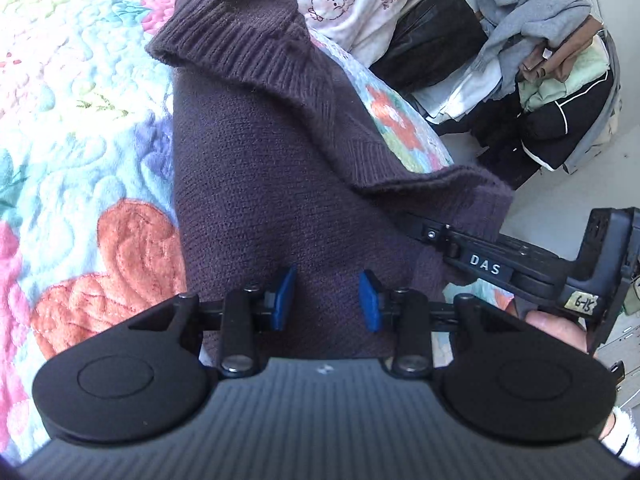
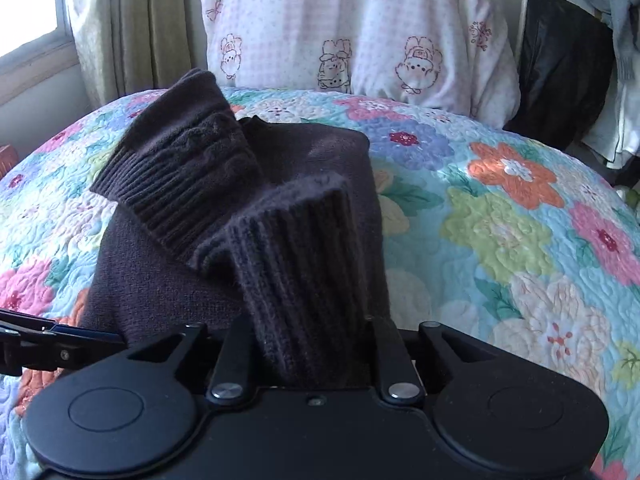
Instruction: Fold clothes
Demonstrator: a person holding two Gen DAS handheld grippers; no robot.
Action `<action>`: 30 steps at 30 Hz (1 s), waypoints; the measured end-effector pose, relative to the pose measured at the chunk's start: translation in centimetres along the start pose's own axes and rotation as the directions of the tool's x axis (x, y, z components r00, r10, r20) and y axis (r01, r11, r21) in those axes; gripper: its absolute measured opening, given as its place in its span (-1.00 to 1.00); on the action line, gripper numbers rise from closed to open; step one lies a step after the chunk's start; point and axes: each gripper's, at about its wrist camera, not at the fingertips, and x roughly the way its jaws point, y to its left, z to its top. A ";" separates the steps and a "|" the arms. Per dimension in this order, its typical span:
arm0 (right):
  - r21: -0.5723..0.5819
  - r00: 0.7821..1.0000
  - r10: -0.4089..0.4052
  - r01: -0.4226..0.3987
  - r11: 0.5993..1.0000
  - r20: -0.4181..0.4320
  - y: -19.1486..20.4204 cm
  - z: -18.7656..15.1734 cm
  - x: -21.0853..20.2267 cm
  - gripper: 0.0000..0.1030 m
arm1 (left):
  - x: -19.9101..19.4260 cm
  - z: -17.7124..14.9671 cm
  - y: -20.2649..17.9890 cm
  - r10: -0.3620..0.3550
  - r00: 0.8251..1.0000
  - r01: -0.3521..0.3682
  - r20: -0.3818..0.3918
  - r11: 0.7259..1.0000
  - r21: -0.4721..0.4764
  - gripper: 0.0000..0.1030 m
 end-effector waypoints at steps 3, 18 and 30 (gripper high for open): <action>-0.011 0.998 -0.064 0.064 0.998 0.012 -1.0 -0.8 -0.9 -0.44 | -0.1 -0.3 0.1 0.013 1.000 -0.013 -0.001 1.000 0.003 -0.31; 0.035 0.998 -0.013 0.016 0.999 -0.061 -4.7 -2.7 0.2 0.03 | -0.7 -0.6 -3.0 0.126 0.992 -0.125 -0.007 0.988 0.085 -0.31; 0.062 0.993 0.074 -0.069 0.996 -0.087 -6.2 -2.6 -2.9 0.12 | -4.6 6.5 -0.7 0.200 0.971 -0.204 0.129 0.979 0.015 -0.01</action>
